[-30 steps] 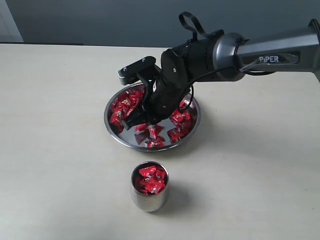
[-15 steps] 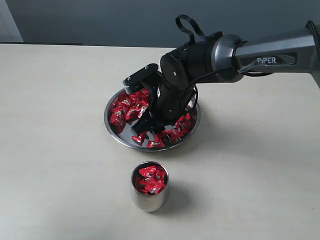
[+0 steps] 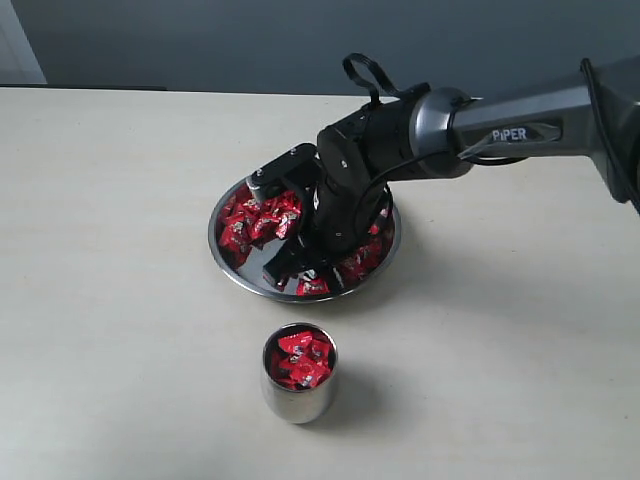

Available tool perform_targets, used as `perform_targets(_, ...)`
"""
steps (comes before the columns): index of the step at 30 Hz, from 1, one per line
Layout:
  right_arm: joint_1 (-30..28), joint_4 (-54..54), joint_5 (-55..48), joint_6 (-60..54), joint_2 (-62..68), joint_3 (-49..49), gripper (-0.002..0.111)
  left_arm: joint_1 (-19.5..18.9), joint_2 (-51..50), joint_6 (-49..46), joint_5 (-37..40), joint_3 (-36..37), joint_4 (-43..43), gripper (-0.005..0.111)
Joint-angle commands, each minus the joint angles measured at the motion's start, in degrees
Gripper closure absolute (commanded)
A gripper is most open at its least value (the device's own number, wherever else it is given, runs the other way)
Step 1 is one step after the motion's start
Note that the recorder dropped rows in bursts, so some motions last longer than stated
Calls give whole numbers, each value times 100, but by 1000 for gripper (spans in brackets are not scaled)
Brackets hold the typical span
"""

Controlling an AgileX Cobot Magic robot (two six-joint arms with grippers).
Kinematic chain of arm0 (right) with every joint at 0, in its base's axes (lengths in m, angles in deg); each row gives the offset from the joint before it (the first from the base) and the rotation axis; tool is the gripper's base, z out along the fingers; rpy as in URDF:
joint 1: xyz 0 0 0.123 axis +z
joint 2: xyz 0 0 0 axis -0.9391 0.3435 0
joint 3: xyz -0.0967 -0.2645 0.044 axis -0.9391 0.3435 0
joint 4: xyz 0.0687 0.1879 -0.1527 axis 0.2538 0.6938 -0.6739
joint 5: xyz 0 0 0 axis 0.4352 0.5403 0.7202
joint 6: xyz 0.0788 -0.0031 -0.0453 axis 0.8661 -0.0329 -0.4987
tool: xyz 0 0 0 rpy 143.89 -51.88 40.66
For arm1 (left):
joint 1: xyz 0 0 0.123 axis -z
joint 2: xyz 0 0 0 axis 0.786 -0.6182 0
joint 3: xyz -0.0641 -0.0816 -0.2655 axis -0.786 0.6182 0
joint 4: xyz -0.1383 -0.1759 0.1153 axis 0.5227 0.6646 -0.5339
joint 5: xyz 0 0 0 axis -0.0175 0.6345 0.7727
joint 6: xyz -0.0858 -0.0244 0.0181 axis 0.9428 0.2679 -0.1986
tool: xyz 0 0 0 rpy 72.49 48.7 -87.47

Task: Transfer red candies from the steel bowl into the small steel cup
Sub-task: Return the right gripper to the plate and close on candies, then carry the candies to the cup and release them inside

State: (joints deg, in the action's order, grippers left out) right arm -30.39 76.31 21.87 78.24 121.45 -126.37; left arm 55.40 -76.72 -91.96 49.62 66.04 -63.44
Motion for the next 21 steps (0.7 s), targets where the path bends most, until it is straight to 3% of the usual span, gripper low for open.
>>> perform_targets(1,-15,-13,55,149,-395,-21,109,-3,28,5,-27,26,7,105)
perform_targets(9,55,894,-468,26,-1613,117,109,-3,28,5,-27,26,7,105)
perform_targets(21,1037,1147,-357,-149,-2588,1696,109,-3,28,5,-27,26,7,105)
